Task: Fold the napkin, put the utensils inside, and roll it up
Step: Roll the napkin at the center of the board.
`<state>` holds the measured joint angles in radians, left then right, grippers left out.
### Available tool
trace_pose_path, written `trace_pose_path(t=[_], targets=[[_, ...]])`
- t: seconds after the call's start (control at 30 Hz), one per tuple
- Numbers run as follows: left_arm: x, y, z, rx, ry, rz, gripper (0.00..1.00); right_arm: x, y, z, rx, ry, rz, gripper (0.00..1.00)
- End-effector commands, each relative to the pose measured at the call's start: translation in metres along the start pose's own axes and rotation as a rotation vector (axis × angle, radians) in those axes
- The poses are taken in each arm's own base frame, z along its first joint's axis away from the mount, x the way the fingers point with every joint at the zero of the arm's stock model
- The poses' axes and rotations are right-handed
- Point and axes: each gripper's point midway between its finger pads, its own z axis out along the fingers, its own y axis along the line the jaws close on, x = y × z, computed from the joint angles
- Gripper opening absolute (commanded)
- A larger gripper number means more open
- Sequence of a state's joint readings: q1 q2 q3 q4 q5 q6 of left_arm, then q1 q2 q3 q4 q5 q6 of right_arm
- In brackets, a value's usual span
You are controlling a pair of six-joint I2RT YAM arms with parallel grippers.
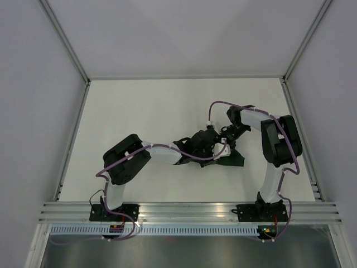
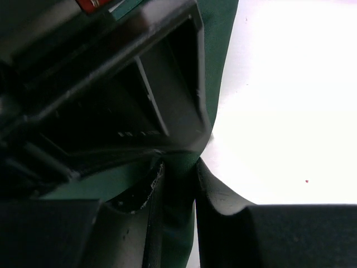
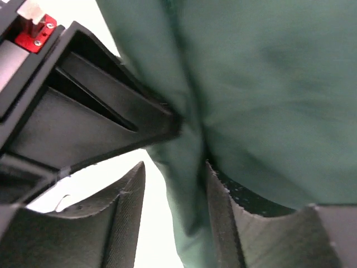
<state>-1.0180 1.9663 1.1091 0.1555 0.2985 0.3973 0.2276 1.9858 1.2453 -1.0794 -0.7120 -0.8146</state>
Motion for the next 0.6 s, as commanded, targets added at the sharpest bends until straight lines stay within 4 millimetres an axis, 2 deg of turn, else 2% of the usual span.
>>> trace_pose_path(t=[0.0,0.07,0.2,0.27,0.3,0.33,0.4,0.43,0.5,0.53,0.57], targets=[[0.038,-0.032,0.000,0.165,0.099,-0.214,0.02,-0.029,-0.038,-0.025,0.256,-0.102,-0.078,0.55],[0.041,-0.032,-0.003,0.202,0.098,-0.279,0.02,-0.038,-0.047,-0.034,0.325,-0.156,-0.074,0.57],[0.047,-0.032,-0.007,0.267,0.086,-0.386,0.02,-0.040,-0.059,-0.058,0.431,-0.244,-0.016,0.59],[0.048,-0.029,-0.008,0.295,0.077,-0.434,0.02,-0.044,-0.060,-0.077,0.480,-0.302,-0.027,0.59],[0.053,-0.032,-0.010,0.315,0.099,-0.468,0.02,-0.040,-0.059,-0.079,0.488,-0.309,-0.029,0.59],[0.056,-0.032,-0.008,0.331,0.107,-0.492,0.02,-0.041,-0.053,-0.089,0.515,-0.333,-0.054,0.59],[0.056,-0.031,-0.008,0.368,0.124,-0.557,0.02,-0.033,-0.041,-0.088,0.511,-0.330,-0.108,0.59],[0.066,-0.035,-0.004,0.388,0.153,-0.591,0.02,-0.036,-0.029,-0.095,0.521,-0.360,-0.152,0.60],[0.069,-0.038,-0.003,0.423,0.178,-0.636,0.02,-0.025,-0.018,-0.090,0.511,-0.350,-0.207,0.61],[0.070,-0.037,-0.001,0.428,0.195,-0.653,0.02,-0.025,-0.008,-0.094,0.522,-0.367,-0.251,0.61],[0.075,-0.039,0.000,0.452,0.207,-0.686,0.02,-0.016,-0.002,-0.086,0.503,-0.360,-0.271,0.61]])
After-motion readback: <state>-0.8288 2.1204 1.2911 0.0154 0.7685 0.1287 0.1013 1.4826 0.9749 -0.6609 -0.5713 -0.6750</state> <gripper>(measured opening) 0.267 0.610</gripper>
